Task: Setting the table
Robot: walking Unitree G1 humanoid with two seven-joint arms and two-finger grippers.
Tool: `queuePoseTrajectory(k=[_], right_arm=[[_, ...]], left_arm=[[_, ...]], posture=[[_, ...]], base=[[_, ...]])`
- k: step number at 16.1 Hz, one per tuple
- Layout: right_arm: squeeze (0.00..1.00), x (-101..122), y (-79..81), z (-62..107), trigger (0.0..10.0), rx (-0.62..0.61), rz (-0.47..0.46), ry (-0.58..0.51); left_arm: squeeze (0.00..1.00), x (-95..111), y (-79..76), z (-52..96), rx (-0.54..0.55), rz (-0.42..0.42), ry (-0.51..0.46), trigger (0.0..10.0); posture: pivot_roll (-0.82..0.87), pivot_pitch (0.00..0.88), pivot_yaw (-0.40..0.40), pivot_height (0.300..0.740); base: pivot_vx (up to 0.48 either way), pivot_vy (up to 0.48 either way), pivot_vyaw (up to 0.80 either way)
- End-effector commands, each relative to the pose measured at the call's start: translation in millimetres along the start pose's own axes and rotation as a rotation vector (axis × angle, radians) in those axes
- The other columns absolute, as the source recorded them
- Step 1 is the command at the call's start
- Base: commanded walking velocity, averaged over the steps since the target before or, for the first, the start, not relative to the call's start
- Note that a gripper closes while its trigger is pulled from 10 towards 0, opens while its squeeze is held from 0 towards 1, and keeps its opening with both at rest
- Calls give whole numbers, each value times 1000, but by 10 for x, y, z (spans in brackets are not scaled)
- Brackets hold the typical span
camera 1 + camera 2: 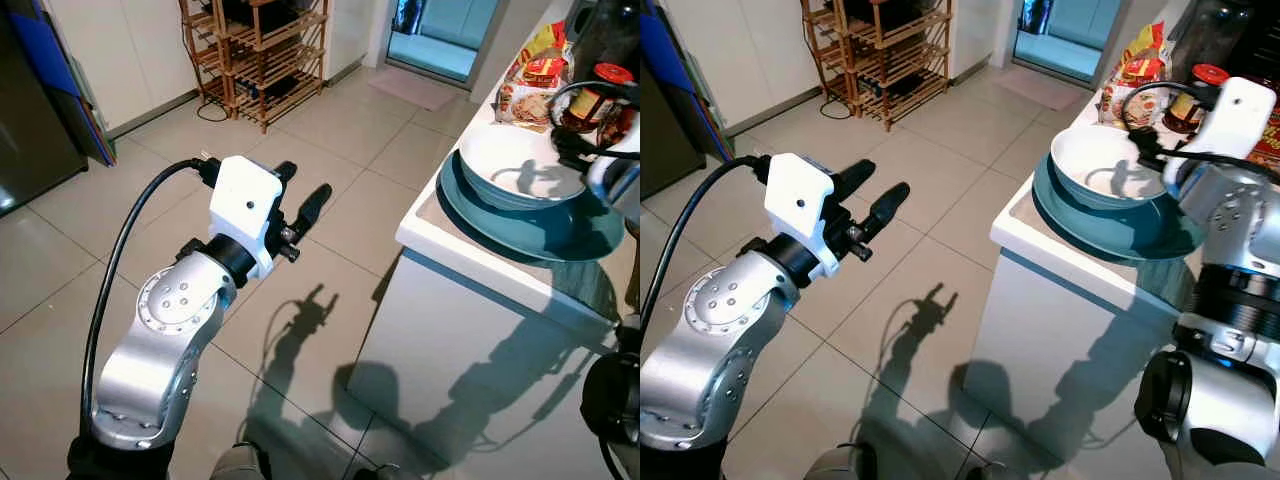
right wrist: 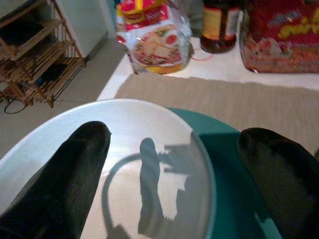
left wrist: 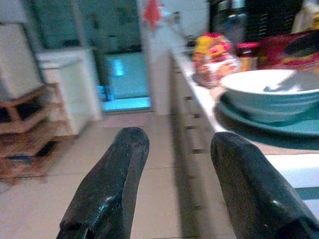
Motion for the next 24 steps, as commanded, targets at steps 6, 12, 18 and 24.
queuePoseTrajectory(k=[6, 12, 18, 24], right_arm=[[0, -303, 39, -25, 10000, 105, -203, 204], [0, -372, 55, -17, 0, 146, -319, 241], [0, -372, 75, 6, 0, 161, -366, 242], [0, -427, 129, 21, 0, 166, -376, 252]], left_arm=[[0, 48, -468, 138, -329, 155, 36, 10000], [0, 41, -424, 148, -325, 155, 57, 10000], [0, 9, -380, 148, -303, 140, 73, 10000], [0, 6, -384, 161, -301, 134, 77, 10000]], posture=[[-2, 73, -64, 740], [-1, 70, -63, 740], [-1, 57, -60, 740], [5, 45, -62, 740]], base=[[0, 0, 0], [0, 0, 0], [0, 0, 0], [0, 0, 0]])
Point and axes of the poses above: a point about 5 cm out from each wrist's last joint towards the gripper, its own z axis pointing back from the gripper into the wrist, its own x axis along the axis of the wrist's last joint, y = z × x, the point moved 3 cm from there along -z, pointing out of the wrist towards the gripper, and after that the axes turned 7 degrees about z, right-handed, at the moved point
